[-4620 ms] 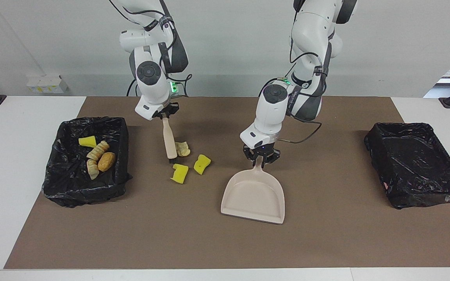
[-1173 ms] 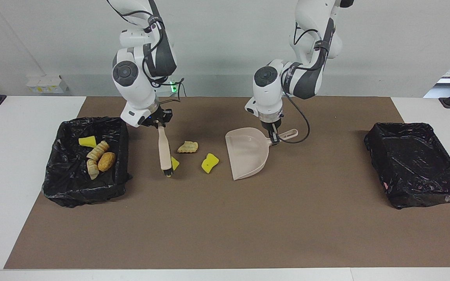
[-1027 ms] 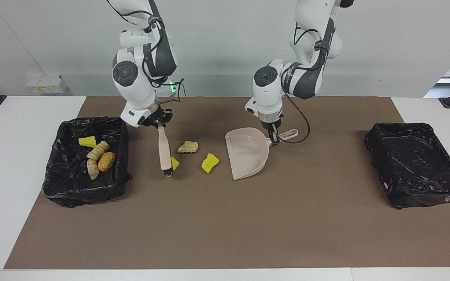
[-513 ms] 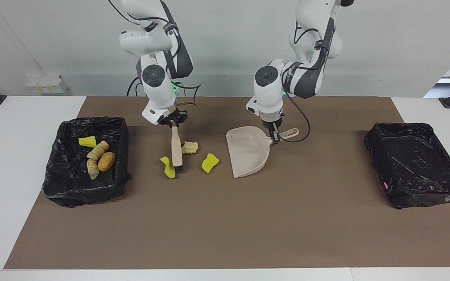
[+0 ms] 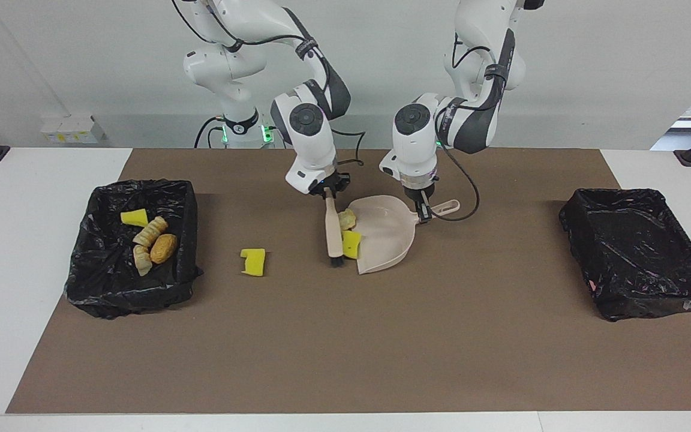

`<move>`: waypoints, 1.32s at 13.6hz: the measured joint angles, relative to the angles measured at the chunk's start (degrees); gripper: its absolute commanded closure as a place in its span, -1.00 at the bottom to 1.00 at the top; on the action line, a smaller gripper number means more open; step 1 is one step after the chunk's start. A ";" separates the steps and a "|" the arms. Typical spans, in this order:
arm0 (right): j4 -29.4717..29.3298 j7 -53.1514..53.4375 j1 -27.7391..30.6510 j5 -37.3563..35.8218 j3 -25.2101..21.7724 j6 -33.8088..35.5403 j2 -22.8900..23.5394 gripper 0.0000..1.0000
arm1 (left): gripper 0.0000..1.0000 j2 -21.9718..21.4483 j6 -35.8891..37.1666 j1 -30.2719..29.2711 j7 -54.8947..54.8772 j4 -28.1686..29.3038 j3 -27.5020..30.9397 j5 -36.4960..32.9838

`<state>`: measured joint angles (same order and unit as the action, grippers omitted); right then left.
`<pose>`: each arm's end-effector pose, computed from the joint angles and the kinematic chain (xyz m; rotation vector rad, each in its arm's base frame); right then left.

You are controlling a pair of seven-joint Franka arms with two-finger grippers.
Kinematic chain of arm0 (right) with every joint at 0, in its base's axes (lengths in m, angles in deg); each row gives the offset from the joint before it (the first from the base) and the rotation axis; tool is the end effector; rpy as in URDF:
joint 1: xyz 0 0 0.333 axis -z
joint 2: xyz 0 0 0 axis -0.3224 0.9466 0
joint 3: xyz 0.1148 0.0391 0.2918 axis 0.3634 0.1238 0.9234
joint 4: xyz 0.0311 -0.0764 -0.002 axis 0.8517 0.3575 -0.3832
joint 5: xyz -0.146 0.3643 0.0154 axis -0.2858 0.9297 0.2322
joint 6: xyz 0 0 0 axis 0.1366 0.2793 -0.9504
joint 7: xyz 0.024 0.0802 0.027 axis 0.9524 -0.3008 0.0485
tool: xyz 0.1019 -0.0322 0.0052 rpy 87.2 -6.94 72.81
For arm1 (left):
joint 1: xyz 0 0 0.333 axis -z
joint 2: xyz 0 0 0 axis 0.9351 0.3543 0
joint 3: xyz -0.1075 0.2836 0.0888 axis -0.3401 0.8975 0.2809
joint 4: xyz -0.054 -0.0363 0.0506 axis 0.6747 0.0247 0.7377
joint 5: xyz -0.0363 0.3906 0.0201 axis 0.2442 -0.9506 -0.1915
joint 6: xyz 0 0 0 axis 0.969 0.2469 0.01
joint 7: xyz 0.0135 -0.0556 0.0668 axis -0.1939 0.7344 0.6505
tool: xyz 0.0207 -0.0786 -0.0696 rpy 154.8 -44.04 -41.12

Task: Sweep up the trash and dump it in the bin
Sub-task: 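Push the sponge and bread pieces into the dustpan with the brush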

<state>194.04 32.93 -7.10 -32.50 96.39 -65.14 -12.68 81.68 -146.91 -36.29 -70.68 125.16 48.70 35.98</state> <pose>0.4556 0.3478 0.3559 -2.8576 -0.0312 0.3412 0.4690 -0.3080 0.3648 -2.1545 2.0440 0.2244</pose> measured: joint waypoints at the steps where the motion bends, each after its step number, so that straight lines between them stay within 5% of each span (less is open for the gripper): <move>1: -1.31 0.00 0.27 0.91 -0.12 1.30 -0.10 1.00 | 1.00 -0.04 -0.08 -0.04 0.00 0.13 0.00 0.01; 5: -3.74 -0.02 5.96 -1.21 -0.91 12.34 -3.84 1.00 | 1.00 -0.26 -0.16 -0.22 0.00 0.41 0.00 0.02; 8: -3.52 0.09 10.32 -13.10 -1.36 17.27 -5.74 1.00 | 1.00 -0.28 -0.16 -0.60 0.00 0.58 0.10 1.33; 13: 0.98 0.02 18.24 -30.66 -1.51 17.24 -5.76 1.00 | 1.00 -0.28 -0.68 -1.21 0.08 0.66 0.21 3.88; 18: 5.92 -6.77 20.27 -33.65 -1.10 10.69 -5.52 1.00 | 1.00 -0.27 -2.53 -1.24 0.54 0.89 0.38 4.81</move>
<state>199.96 26.16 13.18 -66.16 95.29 -54.45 -18.20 81.41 -149.44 -37.52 -70.14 126.05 49.09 40.78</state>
